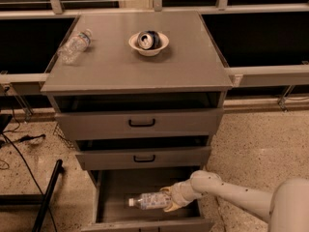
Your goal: Place blue plastic bottle into bottom drawer
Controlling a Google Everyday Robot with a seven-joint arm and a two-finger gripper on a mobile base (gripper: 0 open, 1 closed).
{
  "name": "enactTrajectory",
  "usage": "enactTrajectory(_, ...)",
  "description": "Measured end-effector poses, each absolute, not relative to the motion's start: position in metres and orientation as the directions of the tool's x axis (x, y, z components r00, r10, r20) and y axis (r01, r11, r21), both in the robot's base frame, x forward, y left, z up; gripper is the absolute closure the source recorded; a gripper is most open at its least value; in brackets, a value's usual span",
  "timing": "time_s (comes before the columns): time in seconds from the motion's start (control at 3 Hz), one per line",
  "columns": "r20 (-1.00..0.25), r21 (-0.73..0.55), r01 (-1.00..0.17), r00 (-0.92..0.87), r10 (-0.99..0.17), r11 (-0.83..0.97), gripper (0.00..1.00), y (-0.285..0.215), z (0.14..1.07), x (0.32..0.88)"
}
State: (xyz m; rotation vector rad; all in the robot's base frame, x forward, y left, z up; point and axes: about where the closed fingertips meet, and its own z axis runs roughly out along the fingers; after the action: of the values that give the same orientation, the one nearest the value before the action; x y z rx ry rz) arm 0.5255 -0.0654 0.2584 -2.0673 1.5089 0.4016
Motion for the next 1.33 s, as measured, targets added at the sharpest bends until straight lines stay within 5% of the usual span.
enactTrajectory(1.33, -0.508, -0.254, -0.938, 0.337, -0.793, -0.236, 1.00, -0.034, 0.171, 0.549)
